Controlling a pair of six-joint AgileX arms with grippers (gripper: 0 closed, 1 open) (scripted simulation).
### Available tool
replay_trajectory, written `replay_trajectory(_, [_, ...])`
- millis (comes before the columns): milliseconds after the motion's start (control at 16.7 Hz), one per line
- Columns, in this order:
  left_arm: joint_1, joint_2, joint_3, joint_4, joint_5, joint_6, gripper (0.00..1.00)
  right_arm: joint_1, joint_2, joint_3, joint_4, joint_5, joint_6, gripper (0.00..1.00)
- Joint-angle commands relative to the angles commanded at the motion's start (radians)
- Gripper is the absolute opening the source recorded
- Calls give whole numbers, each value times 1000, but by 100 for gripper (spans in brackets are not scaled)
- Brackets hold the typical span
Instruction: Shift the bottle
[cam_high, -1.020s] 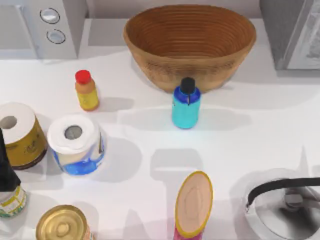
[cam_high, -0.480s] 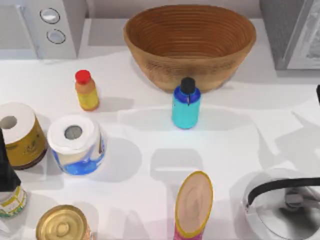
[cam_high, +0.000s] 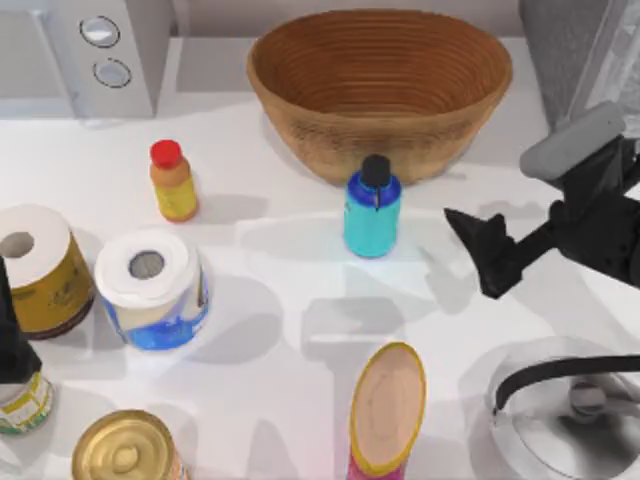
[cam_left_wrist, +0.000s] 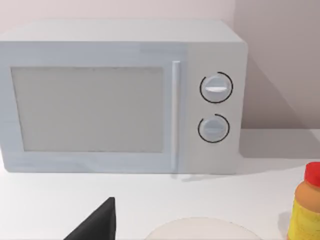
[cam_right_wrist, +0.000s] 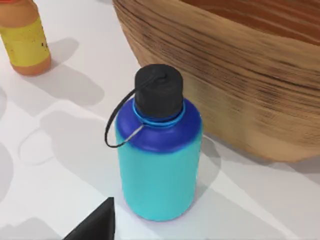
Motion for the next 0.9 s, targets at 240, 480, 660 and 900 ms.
replay_trajectory(240, [0, 0, 0, 0, 0, 0, 100, 54, 228, 60, 84, -19, -26, 100])
replay_trajectory(480, [0, 0, 0, 0, 0, 0, 100, 71, 287, 81, 116, -23, -36, 100])
replay_trajectory(660, [0, 0, 0, 0, 0, 0, 100, 66, 284, 76, 113, -22, -35, 100])
replay_trajectory(900, [0, 0, 0, 0, 0, 0, 100, 71, 328, 131, 110, -23, -34, 100])
